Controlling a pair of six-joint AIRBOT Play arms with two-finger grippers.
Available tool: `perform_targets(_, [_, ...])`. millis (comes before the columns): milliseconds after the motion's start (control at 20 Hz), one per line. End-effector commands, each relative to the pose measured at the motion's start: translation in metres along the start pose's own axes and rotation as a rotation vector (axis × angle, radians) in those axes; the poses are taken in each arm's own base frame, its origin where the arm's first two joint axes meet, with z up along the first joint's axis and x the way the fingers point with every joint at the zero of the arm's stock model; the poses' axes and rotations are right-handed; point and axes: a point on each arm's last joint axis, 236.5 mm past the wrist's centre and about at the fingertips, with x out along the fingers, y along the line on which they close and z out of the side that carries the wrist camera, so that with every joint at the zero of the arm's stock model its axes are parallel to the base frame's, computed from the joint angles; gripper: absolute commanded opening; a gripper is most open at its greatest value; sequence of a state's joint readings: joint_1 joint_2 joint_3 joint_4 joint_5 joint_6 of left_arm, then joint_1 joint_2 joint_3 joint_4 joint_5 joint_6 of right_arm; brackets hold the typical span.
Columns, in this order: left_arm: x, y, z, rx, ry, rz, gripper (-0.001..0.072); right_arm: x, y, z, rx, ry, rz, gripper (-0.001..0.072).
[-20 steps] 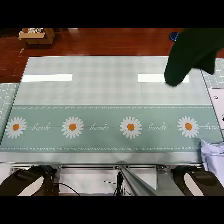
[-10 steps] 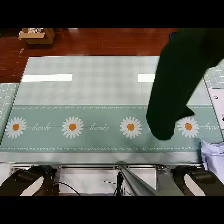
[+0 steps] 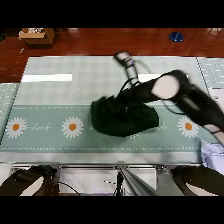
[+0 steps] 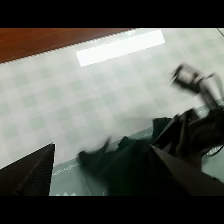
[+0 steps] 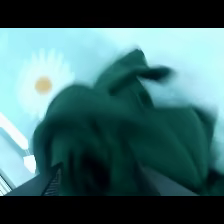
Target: Fold the shirts.
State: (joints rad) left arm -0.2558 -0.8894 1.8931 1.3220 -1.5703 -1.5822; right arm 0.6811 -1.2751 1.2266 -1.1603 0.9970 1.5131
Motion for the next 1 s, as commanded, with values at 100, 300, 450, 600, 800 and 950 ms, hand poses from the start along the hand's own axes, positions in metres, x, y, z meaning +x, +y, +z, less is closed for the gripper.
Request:
perform_targets(100, [0.004, 0.02, -0.01, -0.004, 0.049, 0.079, 0.0684, -0.008, -0.056, -0.019, -0.108, 0.121, -0.218, 0.0533])
perform_targets(300, [0.035, 0.044, -0.042, -0.025, 0.175, 0.147, 0.0684, -0.137, -0.181, -0.017, 0.062, 0.012, -0.577, 0.0533])
perform_targets(450, [0.084, 0.057, -0.107, -0.06, 0.386, 0.145, 0.0685, -0.213, -0.249, -0.047, 0.32, -0.08, -0.688, 0.0534])
perform_targets(600, [0.144, 0.064, -0.181, -0.065, 0.531, 0.096, 0.0688, -0.228, -0.28, -0.088, 0.503, -0.086, -0.625, 0.0537])
perform_targets(800, [0.214, 0.044, -0.256, -0.219, 0.543, -0.03, 0.0708, -0.198, -0.283, -0.122, 0.619, -0.077, -0.469, 0.0548])
perform_targets(950, [0.239, 0.028, -0.295, -0.294, 0.607, -0.113, 0.0708, -0.17, -0.273, -0.134, 0.647, -0.057, -0.379, 0.0548])
